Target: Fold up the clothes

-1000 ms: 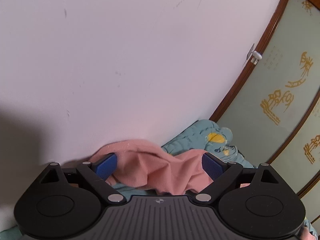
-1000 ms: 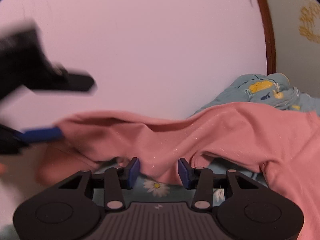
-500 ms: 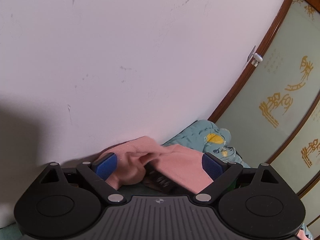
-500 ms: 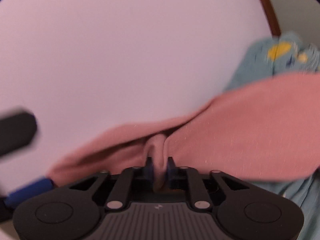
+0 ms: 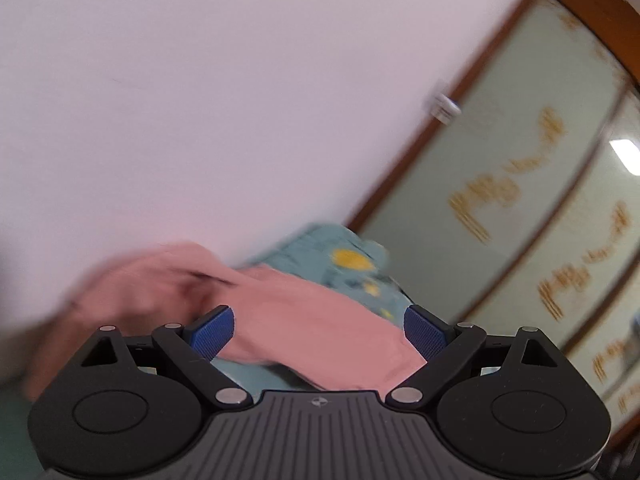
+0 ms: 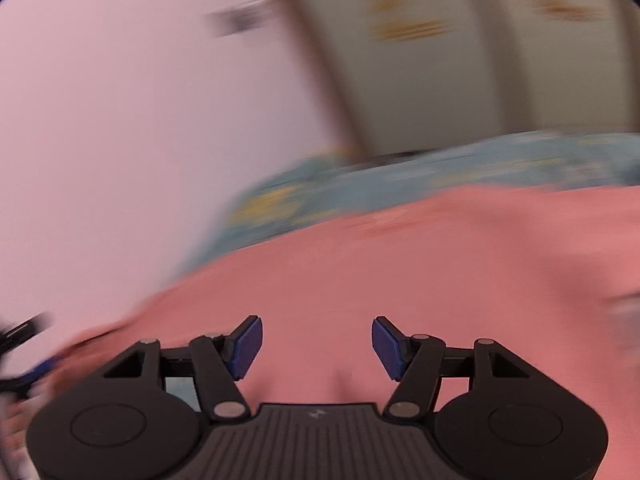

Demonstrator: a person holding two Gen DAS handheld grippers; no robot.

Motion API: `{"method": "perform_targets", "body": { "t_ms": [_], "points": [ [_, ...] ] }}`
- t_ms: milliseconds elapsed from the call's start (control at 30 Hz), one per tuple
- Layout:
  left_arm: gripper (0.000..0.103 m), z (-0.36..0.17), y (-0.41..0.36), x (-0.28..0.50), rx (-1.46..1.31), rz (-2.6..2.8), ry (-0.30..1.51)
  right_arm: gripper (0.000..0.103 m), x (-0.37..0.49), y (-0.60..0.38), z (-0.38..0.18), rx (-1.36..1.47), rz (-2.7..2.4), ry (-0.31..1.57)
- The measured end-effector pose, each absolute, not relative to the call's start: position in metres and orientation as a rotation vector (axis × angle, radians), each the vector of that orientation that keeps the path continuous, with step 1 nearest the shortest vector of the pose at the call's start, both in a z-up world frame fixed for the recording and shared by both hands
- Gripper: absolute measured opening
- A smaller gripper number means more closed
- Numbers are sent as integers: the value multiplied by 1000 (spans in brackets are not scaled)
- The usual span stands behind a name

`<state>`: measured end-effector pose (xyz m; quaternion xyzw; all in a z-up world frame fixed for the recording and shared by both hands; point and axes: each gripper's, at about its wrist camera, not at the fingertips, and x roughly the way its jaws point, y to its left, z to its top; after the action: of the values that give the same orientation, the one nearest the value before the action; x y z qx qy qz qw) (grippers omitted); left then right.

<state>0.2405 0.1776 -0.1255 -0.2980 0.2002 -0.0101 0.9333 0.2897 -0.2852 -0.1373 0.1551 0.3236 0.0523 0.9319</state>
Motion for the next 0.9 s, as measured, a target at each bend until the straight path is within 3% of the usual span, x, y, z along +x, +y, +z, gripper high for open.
{"method": "perform_targets", "body": {
  "t_ms": [233,433,600,800,867,900],
  "points": [
    [93,-179,97,282,-538,-158,637,60,274,-539,-111,513,-371,625],
    [93,-206,69,292,-409,-88,682,59,256,-699,-133,799,-615,566],
    [94,-231,66,305,-417,-11,761,59,289,-729,-181,842,-648,604],
    [100,-243,42,314,-233,21,762,59,308,-751,-209,913,-658,509],
    [102,-248,38,315,-194,33,755,50,312,-750,-205,898,-649,479],
    [102,-250,37,314,-183,39,752,31,312,-747,-199,876,-641,480]
  ]
}}
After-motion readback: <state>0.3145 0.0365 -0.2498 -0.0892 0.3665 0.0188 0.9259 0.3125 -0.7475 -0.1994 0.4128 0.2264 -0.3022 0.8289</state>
